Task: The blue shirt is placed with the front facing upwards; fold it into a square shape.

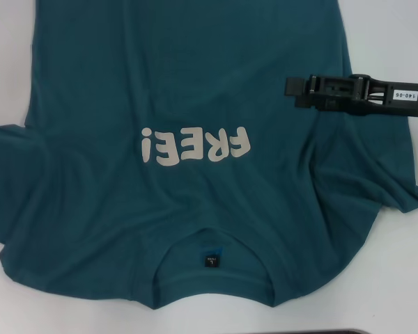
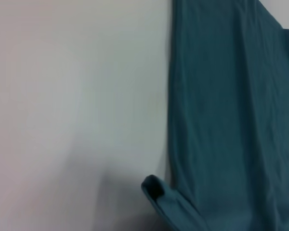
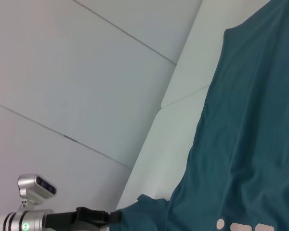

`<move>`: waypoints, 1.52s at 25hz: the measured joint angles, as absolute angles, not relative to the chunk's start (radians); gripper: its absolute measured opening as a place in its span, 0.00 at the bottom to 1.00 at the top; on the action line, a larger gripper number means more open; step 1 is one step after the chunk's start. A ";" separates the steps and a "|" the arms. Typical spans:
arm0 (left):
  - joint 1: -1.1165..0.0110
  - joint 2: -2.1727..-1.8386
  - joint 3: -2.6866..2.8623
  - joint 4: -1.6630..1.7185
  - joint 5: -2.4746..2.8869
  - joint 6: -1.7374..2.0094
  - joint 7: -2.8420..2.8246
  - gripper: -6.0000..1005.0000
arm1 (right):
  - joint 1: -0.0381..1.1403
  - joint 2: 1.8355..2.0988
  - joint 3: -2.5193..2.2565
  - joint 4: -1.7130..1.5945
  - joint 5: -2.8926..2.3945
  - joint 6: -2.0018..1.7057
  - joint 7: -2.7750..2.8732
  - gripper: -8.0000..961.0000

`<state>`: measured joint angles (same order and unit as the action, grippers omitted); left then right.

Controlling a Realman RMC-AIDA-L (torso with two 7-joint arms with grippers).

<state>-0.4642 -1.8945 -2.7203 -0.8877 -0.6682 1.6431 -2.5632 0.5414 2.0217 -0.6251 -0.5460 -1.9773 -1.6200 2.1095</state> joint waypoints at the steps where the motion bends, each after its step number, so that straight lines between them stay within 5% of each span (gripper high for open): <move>1: -0.467 -1.894 -2.720 -0.892 -0.668 1.647 -2.564 0.01 | 0.541 2.022 -0.625 -0.546 -1.977 -1.620 2.110 0.95; 15: -0.532 -1.920 -2.712 -0.904 -0.675 1.754 -2.569 0.01 | 0.549 2.025 -0.629 -0.545 -1.982 -1.631 2.112 0.95; 30: -0.576 -2.051 -2.700 -0.903 -0.675 1.767 -2.603 0.01 | 0.541 2.026 -0.630 -0.545 -1.984 -1.632 2.111 0.95; 38: -0.590 -2.084 -2.696 -0.848 -0.670 1.658 -2.604 0.01 | 0.533 2.026 -0.631 -0.545 -1.983 -1.632 2.111 0.95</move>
